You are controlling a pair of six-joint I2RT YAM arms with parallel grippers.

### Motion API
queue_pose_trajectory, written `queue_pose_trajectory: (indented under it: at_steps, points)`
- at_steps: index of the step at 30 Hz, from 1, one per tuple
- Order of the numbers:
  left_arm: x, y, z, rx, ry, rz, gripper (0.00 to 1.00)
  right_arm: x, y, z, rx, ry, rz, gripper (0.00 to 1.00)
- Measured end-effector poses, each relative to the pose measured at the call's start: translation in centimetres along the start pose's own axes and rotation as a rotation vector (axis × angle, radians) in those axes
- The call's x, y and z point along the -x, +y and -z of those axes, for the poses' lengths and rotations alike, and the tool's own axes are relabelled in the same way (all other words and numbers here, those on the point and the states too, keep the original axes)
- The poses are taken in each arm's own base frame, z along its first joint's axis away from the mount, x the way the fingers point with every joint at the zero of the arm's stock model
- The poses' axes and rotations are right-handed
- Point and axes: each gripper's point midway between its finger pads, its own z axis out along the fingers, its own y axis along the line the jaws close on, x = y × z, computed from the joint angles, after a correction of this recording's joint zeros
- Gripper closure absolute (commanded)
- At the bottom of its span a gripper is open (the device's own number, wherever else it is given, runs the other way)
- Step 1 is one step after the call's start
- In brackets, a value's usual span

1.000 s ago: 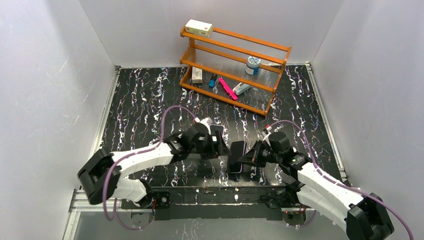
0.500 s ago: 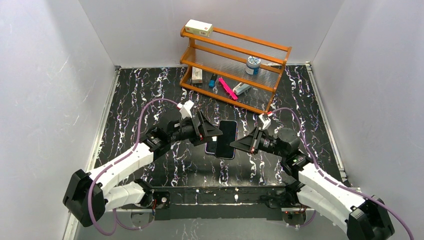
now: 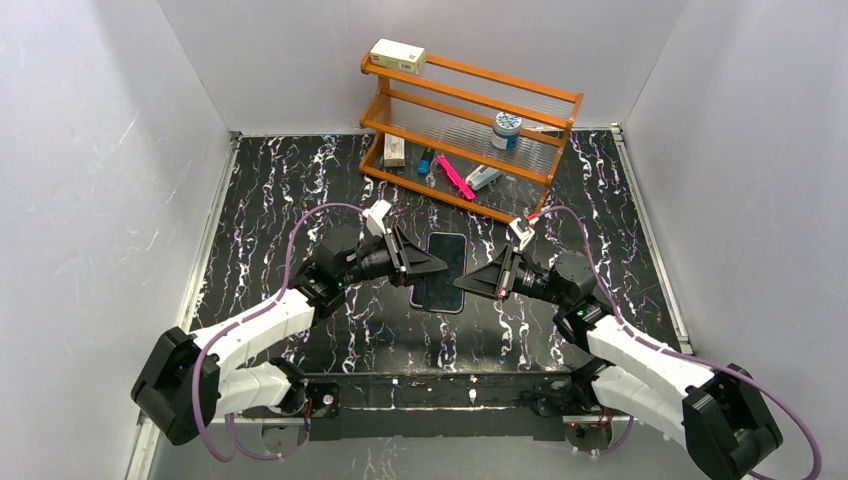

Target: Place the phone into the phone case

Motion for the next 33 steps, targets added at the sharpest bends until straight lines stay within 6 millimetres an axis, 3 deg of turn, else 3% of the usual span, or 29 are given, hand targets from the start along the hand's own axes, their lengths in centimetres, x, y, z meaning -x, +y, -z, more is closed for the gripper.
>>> queue_pose_trajectory:
  at_steps: [4,7,13,18,28,33]
  points:
    - [-0.1,-0.4,0.1,-0.044,-0.002,0.008,0.96,-0.2,-0.2,-0.1,-0.003,0.014,-0.033,0.58]
    - [-0.2,-0.2,0.1,-0.053,-0.003,0.023,1.00,-0.4,-0.1,-0.1,0.001,0.030,-0.037,0.44]
    - [0.0,-0.2,0.0,-0.060,-0.016,0.009,1.00,-1.4,0.2,0.2,0.019,0.088,-0.033,0.39]
    - [0.4,-0.4,0.0,-0.071,-0.036,-0.046,1.00,-1.9,0.2,0.4,0.023,0.116,-0.043,0.45]
    - [0.6,0.1,-0.2,-0.077,-0.049,-0.158,1.00,-2.4,-0.9,0.5,-0.018,0.128,-0.116,0.99]
    - [0.4,1.3,-0.1,-0.037,-0.044,-0.228,1.00,-2.8,-1.7,0.5,-0.059,0.130,-0.153,0.99]
